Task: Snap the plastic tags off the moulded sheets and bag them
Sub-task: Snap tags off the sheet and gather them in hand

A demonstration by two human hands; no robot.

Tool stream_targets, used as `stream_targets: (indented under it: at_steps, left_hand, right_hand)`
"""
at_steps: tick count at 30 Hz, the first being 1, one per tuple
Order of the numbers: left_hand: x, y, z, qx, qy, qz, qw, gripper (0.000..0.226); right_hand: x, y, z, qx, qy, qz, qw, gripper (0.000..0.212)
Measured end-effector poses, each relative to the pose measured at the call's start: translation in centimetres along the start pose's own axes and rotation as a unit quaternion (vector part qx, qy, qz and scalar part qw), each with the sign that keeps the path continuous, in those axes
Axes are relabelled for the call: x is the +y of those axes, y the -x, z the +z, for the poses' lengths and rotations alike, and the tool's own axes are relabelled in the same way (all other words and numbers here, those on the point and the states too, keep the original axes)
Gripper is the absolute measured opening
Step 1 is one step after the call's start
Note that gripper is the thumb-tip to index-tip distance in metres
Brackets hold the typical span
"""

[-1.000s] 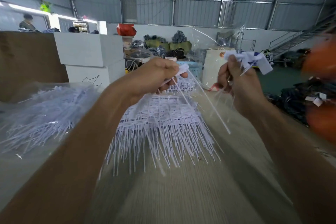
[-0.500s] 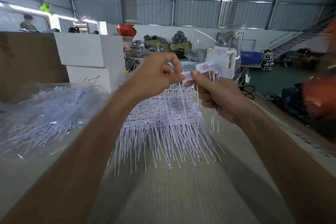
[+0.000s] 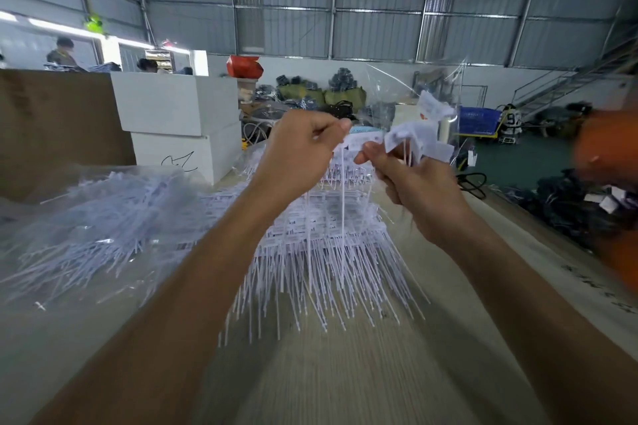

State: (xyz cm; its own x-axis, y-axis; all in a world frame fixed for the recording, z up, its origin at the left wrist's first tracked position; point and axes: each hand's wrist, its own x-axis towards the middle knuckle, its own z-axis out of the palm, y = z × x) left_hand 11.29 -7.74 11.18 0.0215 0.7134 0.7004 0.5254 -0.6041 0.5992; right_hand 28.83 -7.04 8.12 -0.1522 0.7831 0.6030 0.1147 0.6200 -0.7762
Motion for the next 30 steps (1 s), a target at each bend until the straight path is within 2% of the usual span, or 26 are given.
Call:
stream_targets:
  at_steps: [2, 3, 6, 7, 8, 10, 12, 15, 18, 21, 24, 27, 29, 30]
  left_hand:
    - [0.0, 0.0, -0.4, -0.024, 0.054, -0.040, 0.997, 0.024]
    - [0.0, 0.0, -0.5, -0.034, 0.079, -0.058, 0.995, 0.022]
    - [-0.2, 0.0, -1.0, -0.087, 0.104, -0.094, 0.986, 0.040]
    - [-0.4, 0.0, -1.1, -0.105, 0.110, -0.109, 0.982, 0.038]
    - [-0.4, 0.0, -1.2, -0.118, 0.121, -0.122, 0.978, 0.036]
    - [-0.5, -0.1, -1.3, -0.126, 0.136, -0.135, 0.973, 0.036]
    - [-0.4, -0.1, -1.3, -0.133, 0.136, -0.130, 0.973, 0.031]
    - [-0.4, 0.0, -1.3, -0.160, 0.133, -0.113, 0.972, 0.028]
    - [-0.7, 0.0, -1.6, -0.178, 0.123, -0.097, 0.972, 0.032]
    - [-0.6, -0.1, -1.8, -0.188, 0.116, -0.111, 0.969, 0.033]
    - [-0.5, -0.2, -1.7, -0.207, 0.080, -0.135, 0.966, 0.041]
    - [-0.2, 0.1, -2.0, -0.280, 0.045, -0.139, 0.949, 0.037]
    - [0.2, 0.2, -2.4, -0.303, 0.047, -0.132, 0.943, 0.034]
    - [0.3, 0.1, -2.6, -0.281, 0.049, -0.126, 0.950, 0.033]
  right_hand:
    - [-0.3, 0.1, 0.0, 0.016, 0.079, -0.080, 0.994, 0.019]
    - [-0.4, 0.1, 0.0, 0.022, 0.113, -0.105, 0.988, 0.022]
    - [-0.1, -0.3, -0.7, 0.034, 0.228, -0.160, 0.960, 0.025]
    - [-0.1, -0.3, -0.8, 0.034, 0.274, -0.179, 0.944, 0.026]
    - [0.2, -0.5, -0.9, 0.038, 0.294, -0.193, 0.935, 0.026]
    - [0.2, -0.5, -0.4, 0.048, 0.271, -0.179, 0.944, 0.026]
    - [0.2, -0.5, -0.2, 0.045, 0.270, -0.212, 0.938, 0.023]
    - [0.8, -0.5, -0.7, 0.039, 0.328, -0.277, 0.902, 0.023]
    - [0.9, -0.5, -0.8, 0.041, 0.338, -0.240, 0.909, 0.028]
    - [0.8, -0.3, -0.2, 0.038, 0.307, -0.225, 0.924, 0.024]
    - [0.5, -0.1, 0.7, 0.052, 0.269, -0.185, 0.944, 0.038]
    - [1.4, -0.7, 0.3, 0.101, 0.268, -0.076, 0.955, 0.036]
    - [2.2, -1.2, -1.3, 0.175, 0.155, 0.026, 0.972, 0.034]
    - [2.5, -1.3, -2.1, 0.199, 0.073, 0.072, 0.975, 0.034]
